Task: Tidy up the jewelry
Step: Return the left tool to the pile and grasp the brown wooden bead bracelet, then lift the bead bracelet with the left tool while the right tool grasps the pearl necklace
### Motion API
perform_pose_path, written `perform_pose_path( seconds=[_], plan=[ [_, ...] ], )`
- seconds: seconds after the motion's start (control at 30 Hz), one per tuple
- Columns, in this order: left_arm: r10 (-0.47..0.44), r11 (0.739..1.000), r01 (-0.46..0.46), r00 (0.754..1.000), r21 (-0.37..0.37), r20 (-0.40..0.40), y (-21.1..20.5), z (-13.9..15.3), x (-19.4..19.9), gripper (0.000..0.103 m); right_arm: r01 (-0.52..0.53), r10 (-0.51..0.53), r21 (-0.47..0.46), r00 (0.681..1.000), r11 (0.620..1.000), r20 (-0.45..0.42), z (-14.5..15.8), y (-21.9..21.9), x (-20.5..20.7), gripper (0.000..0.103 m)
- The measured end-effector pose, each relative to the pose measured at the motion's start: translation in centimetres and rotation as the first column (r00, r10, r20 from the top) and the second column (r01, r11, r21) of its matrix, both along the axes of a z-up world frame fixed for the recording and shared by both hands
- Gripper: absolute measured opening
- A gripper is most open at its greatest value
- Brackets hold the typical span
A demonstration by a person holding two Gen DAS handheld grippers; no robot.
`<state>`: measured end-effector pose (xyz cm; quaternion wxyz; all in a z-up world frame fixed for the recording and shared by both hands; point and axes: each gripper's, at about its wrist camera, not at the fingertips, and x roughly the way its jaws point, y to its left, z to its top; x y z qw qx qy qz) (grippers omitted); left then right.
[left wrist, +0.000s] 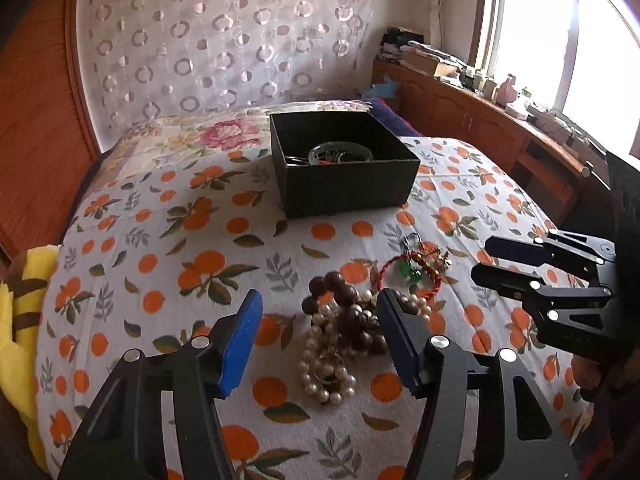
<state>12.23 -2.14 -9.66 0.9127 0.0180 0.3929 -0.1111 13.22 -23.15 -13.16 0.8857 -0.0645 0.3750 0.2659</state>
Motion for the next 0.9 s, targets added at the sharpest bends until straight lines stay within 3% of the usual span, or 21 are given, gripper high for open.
perform_pose_path(
  seconds=[0.4, 0.67, 0.73, 0.8, 0.9],
  plan=[
    [-0.006, 1.0, 0.006, 1.0, -0.007, -0.015, -0.3, -0.3, 0.0, 0.047, 0.034, -0.034, 0.007, 0.999, 0.999, 0.002, -0.6, -1.0, -0.3, 0.04],
    [-0.004, 1.0, 0.004, 1.0, -0.001, -0.026, -0.7, -0.7, 0.8, 0.041, 0.037, -0.035, -0.054, 0.999, 0.998, 0.037, -0.7, -0.1, -0.7, 0.04],
    [-0.006, 1.0, 0.006, 0.999, -0.009, -0.036, -0.6, -0.9, 1.0, 0.036, 0.039, -0.037, -0.06, 0.999, 0.997, 0.04, -0.7, 0.0, -0.8, 0.04],
    [-0.018, 0.999, 0.017, 0.999, -0.032, -0.051, -0.4, -1.2, 1.1, 0.018, 0.041, -0.039, -0.06, 0.999, 0.997, 0.037, -0.7, 0.0, -0.7, 0.04],
    [-0.021, 0.999, 0.019, 0.998, -0.04, -0.054, -0.2, -1.3, 0.9, 0.014, 0.042, -0.041, -0.055, 0.999, 0.998, 0.033, -0.7, -0.1, -0.7, 0.04]
  ],
)
